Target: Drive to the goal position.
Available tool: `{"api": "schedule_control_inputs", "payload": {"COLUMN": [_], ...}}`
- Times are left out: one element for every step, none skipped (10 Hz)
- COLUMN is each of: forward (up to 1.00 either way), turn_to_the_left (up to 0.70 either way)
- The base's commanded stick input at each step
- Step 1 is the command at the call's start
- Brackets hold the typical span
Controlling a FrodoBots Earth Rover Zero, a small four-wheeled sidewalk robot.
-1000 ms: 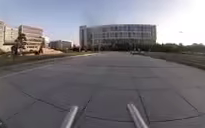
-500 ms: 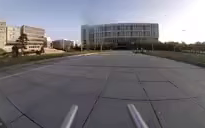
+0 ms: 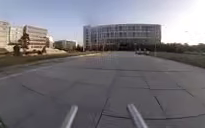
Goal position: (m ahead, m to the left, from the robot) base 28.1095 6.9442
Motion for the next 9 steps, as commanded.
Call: {"api": "schedule_control_inputs", "payload": {"forward": [0.7,0.7,0.7,0.7,0.7,0.7,0.7,0.7,0.7], "turn_to_the_left": [-0.14,-0.14,-0.14,-0.14,-0.14,-0.14,-0.14,-0.14,-0.14]}}
